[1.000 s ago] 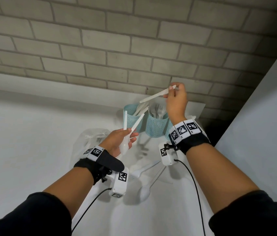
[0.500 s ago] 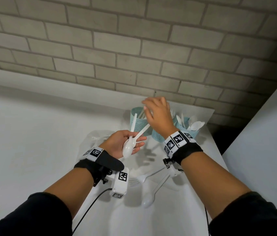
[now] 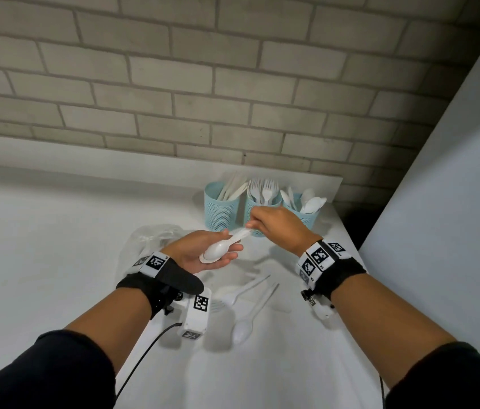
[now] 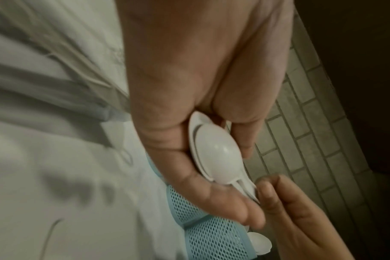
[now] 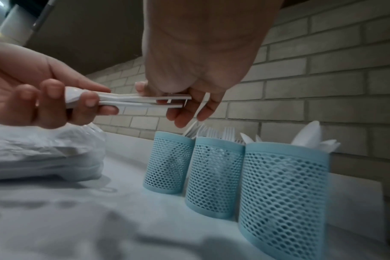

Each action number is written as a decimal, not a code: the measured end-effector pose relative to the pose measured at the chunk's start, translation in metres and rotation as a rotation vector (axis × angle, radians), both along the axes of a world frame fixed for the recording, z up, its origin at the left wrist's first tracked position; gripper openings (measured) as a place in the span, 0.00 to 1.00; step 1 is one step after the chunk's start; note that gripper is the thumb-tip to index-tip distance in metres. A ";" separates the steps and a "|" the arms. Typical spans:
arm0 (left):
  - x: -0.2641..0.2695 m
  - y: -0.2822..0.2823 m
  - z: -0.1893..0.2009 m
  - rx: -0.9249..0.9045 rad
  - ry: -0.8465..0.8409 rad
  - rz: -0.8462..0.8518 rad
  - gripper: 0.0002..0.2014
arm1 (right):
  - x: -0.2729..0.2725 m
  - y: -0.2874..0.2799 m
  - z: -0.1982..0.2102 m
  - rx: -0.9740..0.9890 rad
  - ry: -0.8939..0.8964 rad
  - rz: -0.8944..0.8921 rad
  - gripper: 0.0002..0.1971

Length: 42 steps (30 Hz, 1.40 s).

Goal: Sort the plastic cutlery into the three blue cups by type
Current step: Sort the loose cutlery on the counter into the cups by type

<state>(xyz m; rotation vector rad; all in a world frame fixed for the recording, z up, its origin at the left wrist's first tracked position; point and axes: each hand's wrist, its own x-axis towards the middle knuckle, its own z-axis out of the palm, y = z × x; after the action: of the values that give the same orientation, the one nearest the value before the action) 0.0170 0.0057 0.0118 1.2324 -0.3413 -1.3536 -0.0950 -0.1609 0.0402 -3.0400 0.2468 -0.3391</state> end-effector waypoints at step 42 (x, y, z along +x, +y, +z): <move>-0.028 -0.039 0.008 0.061 -0.314 -0.021 0.06 | -0.022 -0.001 -0.014 0.477 0.422 -0.077 0.16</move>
<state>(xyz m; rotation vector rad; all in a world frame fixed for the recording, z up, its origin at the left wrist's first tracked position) -0.0113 -0.0329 0.0194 1.4991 -0.5369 -1.1942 -0.1173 -0.1617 0.0259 -2.5947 0.4016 0.3215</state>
